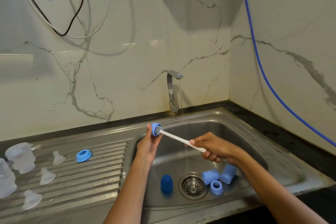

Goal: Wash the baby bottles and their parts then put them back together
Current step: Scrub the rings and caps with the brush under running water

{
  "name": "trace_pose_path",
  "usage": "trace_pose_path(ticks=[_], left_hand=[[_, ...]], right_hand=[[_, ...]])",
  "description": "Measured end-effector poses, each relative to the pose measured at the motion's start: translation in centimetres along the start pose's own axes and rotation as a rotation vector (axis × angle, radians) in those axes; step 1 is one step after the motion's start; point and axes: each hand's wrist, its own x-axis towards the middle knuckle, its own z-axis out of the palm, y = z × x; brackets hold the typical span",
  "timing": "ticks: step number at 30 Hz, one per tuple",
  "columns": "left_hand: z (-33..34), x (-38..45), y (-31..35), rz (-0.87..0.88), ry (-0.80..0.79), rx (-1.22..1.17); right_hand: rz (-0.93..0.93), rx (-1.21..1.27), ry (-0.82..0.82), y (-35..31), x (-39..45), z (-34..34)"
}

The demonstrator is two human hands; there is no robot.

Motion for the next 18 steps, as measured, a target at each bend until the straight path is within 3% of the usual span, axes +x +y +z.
trace_pose_path(ticks=[5,8,13,15,16,18], left_hand=[[0.0,-0.4,-0.3,0.108,0.159,0.199],[0.0,-0.5,-0.3,0.127,0.227,0.182],[-0.1,-0.7,0.1,-0.012,0.129,0.27],[-0.3,-0.6,0.5,-0.058,0.08,0.25],[-0.3,-0.7,0.7,-0.075,0.057,0.218],[-0.5,-0.7,0.7,-0.101,0.022,0.177]], right_hand=[[-0.183,-0.407,0.132,0.0,0.2,-0.3],[-0.282,-0.745,0.241,0.1,0.5,-0.4],[-0.358,-1.258,0.469,0.0,0.4,-0.6],[-0.355,-1.197,0.436,0.2,0.6,-0.2],[-0.33,-1.022,0.353,0.3,0.6,0.0],[-0.185,-0.428,0.155,0.6,0.7,0.2]])
